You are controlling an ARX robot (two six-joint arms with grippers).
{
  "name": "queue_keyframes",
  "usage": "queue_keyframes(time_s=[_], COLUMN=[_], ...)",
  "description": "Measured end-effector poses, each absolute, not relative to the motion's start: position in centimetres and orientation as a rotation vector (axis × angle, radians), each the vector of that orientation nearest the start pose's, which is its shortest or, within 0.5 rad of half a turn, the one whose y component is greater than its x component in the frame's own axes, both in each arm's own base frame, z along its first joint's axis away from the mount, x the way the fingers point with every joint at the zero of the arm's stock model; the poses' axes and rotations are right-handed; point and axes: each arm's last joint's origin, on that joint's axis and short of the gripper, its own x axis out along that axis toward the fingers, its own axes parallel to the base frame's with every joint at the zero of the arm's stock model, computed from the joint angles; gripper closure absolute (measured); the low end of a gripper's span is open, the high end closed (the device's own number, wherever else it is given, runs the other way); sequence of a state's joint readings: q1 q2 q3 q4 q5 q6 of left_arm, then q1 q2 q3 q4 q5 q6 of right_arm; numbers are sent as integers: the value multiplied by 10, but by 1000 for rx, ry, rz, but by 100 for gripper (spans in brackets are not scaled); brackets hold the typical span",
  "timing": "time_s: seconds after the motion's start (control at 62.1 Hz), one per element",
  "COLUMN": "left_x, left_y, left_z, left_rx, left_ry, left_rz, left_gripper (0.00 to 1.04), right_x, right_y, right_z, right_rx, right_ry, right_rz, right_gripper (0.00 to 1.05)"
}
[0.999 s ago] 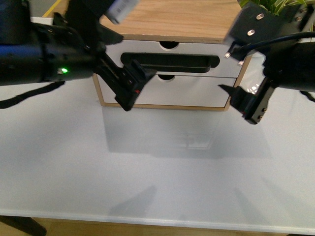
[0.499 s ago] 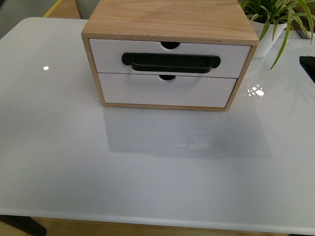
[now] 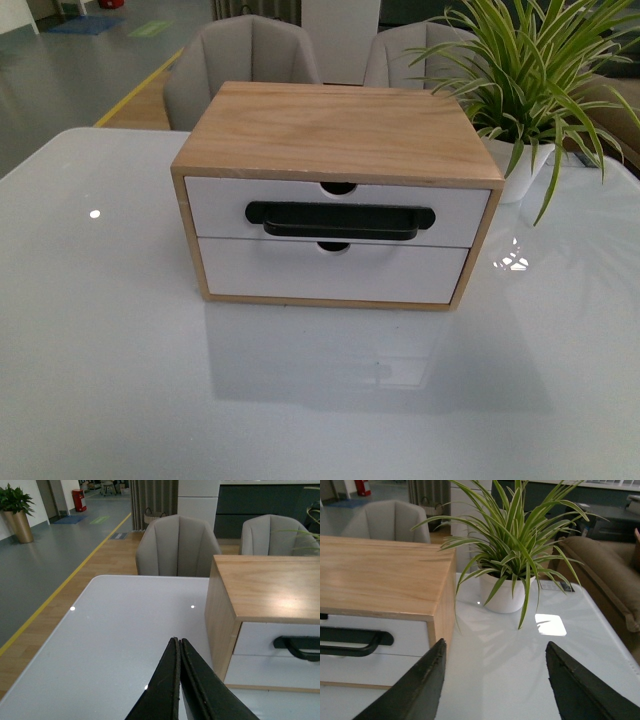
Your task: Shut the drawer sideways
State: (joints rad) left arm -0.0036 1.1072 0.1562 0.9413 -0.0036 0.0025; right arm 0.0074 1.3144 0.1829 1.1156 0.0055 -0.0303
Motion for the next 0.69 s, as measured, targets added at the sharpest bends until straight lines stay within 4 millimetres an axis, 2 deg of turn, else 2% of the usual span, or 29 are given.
queue_keyframes(time_s=[0.161,0.693], left_x=[172,135], left_y=[-1,0], left_z=[162,168], left_rx=[2,2], left_ry=[17,-4], left_rz=[-3,-3], left_gripper=[103,103], right_x=[187,142], right_y=[0,0], right_z=[162,166], right_rx=[-15,-11], right_ry=[15,3], right_rz=[2,1], right_gripper=[103,103])
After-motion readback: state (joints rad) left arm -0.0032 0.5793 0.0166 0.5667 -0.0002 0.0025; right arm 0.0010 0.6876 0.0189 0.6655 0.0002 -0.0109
